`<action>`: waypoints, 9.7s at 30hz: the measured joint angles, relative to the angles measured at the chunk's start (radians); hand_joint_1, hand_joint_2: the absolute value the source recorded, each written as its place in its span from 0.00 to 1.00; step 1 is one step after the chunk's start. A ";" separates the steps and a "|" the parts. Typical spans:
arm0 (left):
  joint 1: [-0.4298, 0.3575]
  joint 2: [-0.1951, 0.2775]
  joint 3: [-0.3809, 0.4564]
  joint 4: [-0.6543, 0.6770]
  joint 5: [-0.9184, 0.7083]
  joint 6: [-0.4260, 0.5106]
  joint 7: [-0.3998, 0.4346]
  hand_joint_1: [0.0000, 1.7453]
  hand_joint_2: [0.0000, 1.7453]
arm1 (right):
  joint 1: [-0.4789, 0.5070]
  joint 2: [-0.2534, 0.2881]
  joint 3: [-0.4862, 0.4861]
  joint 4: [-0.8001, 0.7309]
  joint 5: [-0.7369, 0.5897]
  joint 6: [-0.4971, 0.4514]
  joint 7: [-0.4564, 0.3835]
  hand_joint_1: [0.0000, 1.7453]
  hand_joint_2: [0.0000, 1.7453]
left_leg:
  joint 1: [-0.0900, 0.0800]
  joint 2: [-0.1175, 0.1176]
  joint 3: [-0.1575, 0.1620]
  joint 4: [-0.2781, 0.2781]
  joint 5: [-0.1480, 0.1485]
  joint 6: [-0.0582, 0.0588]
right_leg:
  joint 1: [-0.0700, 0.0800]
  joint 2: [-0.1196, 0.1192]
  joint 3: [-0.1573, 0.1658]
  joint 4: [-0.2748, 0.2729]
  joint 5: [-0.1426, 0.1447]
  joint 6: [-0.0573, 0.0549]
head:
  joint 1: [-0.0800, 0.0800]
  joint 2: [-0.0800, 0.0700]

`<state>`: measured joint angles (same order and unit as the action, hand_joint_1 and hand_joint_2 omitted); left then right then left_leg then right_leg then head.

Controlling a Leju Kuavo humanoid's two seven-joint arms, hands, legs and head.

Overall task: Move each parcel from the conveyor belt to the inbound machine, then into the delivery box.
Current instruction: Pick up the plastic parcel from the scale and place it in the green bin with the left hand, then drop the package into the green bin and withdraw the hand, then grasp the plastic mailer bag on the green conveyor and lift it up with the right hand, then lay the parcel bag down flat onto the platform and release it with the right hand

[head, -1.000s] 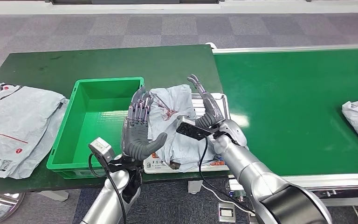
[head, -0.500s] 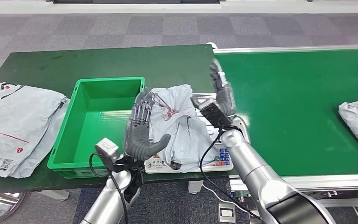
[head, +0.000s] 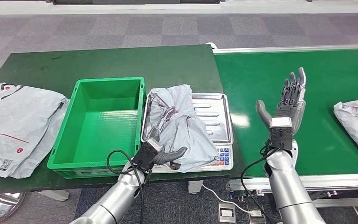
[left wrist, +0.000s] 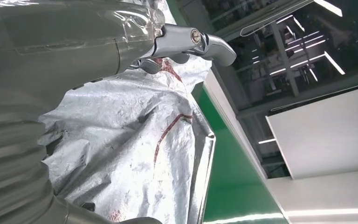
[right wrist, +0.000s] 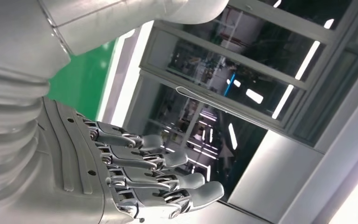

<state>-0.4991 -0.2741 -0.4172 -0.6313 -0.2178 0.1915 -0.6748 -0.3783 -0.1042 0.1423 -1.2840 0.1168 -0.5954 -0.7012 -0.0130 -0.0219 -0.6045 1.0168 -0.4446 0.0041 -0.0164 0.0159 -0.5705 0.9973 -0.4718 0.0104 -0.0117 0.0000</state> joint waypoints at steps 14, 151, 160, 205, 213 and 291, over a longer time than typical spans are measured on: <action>-0.065 -0.004 -0.094 0.101 -0.356 0.020 0.480 0.00 1.00 | 0.091 0.059 -0.089 -0.134 0.335 0.357 0.013 0.00 1.00 | 0.000 -0.003 0.005 -0.001 0.000 0.000 | 0.000 -0.003 0.007 0.000 -0.002 0.001 | -0.001 0.000; 0.072 0.044 0.597 -0.354 -0.377 0.501 0.024 0.00 0.00 | 0.109 0.156 -0.301 -0.154 0.375 0.364 0.021 0.00 1.00 | 0.000 -0.004 0.007 -0.007 0.002 -0.006 | 0.000 -0.004 0.005 0.002 -0.003 -0.005 | -0.001 0.000; 0.084 0.036 0.601 -0.412 -0.254 0.501 -0.025 0.00 0.00 | 0.107 0.156 -0.301 -0.151 0.372 0.358 0.021 0.00 1.00 | 0.000 -0.004 0.007 -0.007 0.002 -0.006 | 0.000 -0.004 0.005 0.001 -0.003 -0.005 | -0.001 0.000; 0.133 0.032 0.167 -0.209 0.189 -0.484 -0.030 0.00 1.00 | -0.224 -0.355 -0.426 0.909 0.942 0.870 0.797 0.00 1.00 | -0.003 -0.005 0.000 -0.002 0.002 0.003 | -0.003 -0.005 0.002 -0.001 0.001 0.004 | -0.001 0.000; 0.122 0.031 0.167 -0.188 0.199 -0.484 -0.030 0.00 1.00 | -0.239 -0.375 -0.426 0.925 0.969 0.946 0.803 0.00 1.00 | -0.002 -0.005 0.002 0.000 0.002 0.005 | -0.002 -0.006 0.006 -0.002 0.001 0.005 | 0.000 0.000; 0.071 0.004 0.169 -0.108 0.220 -0.462 -0.030 0.00 1.00 | -0.104 -0.005 -0.314 -0.293 0.440 -0.095 0.002 1.00 1.00 | -0.002 -0.007 -0.004 0.000 0.007 0.004 | -0.002 -0.009 0.002 0.000 0.004 0.006 | 0.000 0.000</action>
<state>-0.4280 -0.2697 -0.2483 -0.7391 0.0019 -0.2706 -0.7050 -0.4826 -0.1088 -0.1717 -1.5773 0.5566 -0.6905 -0.6995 -0.0153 -0.0290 -0.6082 1.0168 -0.4380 0.0085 -0.0184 0.0074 -0.5686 0.9976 -0.4680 0.0163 -0.0121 0.0000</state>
